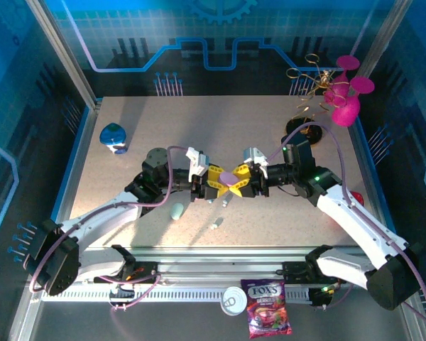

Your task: Insert the wireless bluetooth earbuds into the charging case

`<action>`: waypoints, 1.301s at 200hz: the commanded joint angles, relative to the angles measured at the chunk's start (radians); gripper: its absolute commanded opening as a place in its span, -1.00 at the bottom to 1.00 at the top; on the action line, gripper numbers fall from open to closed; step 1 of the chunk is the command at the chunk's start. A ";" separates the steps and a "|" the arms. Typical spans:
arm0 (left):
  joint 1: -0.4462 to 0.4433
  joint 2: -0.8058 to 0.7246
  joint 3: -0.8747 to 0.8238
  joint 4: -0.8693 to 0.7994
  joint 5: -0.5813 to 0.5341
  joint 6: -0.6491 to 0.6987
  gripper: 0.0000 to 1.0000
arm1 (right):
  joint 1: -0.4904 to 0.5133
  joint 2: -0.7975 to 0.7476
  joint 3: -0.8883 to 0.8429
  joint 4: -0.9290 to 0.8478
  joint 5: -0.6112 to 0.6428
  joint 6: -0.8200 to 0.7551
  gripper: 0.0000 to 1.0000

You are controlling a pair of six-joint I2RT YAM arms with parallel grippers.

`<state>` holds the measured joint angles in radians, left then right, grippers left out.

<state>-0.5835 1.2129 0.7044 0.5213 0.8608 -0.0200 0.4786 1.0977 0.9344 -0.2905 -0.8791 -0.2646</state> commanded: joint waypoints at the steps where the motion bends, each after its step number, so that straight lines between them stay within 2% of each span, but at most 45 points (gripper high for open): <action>1: -0.001 0.011 0.016 0.011 0.010 0.002 -0.55 | 0.011 -0.027 -0.016 0.061 -0.001 0.000 0.01; 12: 0.000 0.009 0.014 0.004 0.014 0.011 -0.58 | 0.009 -0.036 -0.024 0.076 0.013 0.014 0.10; 35: 0.000 0.002 0.015 -0.013 0.022 0.024 -0.61 | -0.003 -0.048 -0.038 0.104 0.034 0.039 0.16; 149: -0.001 -0.006 -0.005 0.026 0.053 0.034 -0.67 | -0.068 -0.069 -0.080 0.226 0.186 0.168 0.20; 205: 0.000 -0.001 -0.014 0.052 0.059 0.032 -0.66 | -0.084 -0.061 -0.014 0.139 0.320 0.230 0.24; 229: 0.000 0.004 -0.017 0.064 0.053 0.035 -0.66 | -0.091 -0.072 -0.008 0.133 0.317 0.257 0.32; 260: 0.005 0.025 -0.024 0.103 0.027 0.036 -0.66 | -0.095 -0.086 -0.002 0.123 0.250 0.277 0.60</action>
<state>-0.5732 1.2263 0.6891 0.5190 0.8463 0.0002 0.3992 1.0264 0.9058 -0.1268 -0.6285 -0.0124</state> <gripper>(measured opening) 0.369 0.768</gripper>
